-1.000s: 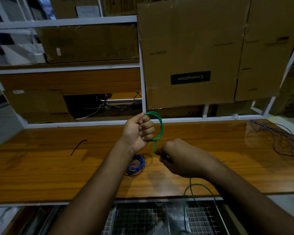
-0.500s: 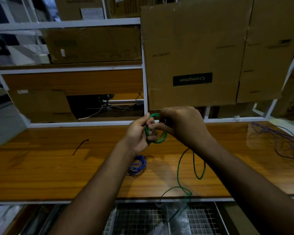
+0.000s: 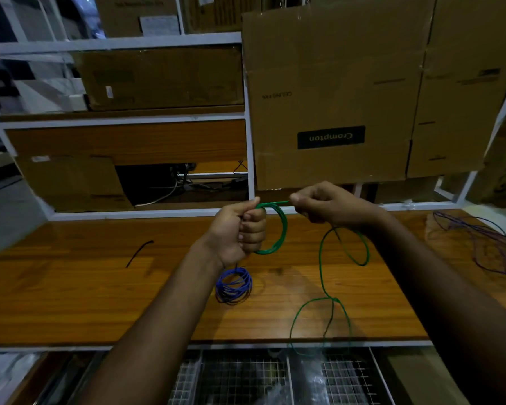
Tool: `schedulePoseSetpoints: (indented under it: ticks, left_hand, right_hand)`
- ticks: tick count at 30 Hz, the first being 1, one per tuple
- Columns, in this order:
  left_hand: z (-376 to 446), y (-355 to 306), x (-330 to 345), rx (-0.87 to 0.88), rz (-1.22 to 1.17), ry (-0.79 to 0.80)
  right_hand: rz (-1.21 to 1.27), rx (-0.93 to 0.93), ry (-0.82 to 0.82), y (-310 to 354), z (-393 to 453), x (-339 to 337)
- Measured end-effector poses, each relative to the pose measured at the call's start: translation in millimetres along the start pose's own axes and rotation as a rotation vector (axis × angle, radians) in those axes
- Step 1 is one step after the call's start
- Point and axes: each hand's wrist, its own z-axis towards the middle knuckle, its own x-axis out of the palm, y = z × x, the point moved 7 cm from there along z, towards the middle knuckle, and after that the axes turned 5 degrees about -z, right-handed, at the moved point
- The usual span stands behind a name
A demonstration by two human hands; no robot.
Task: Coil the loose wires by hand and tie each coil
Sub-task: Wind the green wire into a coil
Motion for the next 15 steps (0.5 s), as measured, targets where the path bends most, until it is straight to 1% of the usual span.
schedulePoseSetpoints:
  ticks: [4,5,7,9,11,12,13,15]
  left_hand:
    - [-0.1,-9.0,-12.1,0.072,-0.056,-0.057]
    - [0.2,-10.5,-13.5,0.086,-0.066,-0.064]
    - [0.1,-15.0,-14.3,0.121,-0.090,-0.076]
    - [-1.0,-22.3,-16.1,0.174,-0.134,-0.097]
    - [-2.5,-29.9,-21.4,0.227,-0.166,-0.136]
    - [-3.2,-32.5,-25.1,0.246,-0.176,-0.157]
    - [-3.7,-34.1,-29.1,0.258,-0.185,-0.176]
    - [-4.4,-34.0,-36.3,0.266,-0.192,-0.212]
  right_hand:
    - [0.771,0.074,0.347,-32.9,-14.9,23.4]
    - [0.949,0.079,0.406,-36.1,-18.8,31.0]
    - [1.184,0.074,0.451,-44.3,-26.5,45.1]
    - [1.331,0.021,0.444,-53.3,-33.6,54.8]
    - [1.343,-0.031,0.365,-62.0,-40.1,61.0]
    - [1.301,0.001,0.282,-67.2,-41.2,64.3]
    - [1.234,0.090,0.152,-76.9,-41.2,68.0]
    - [1.017,0.305,-0.130,-91.0,-44.5,71.7]
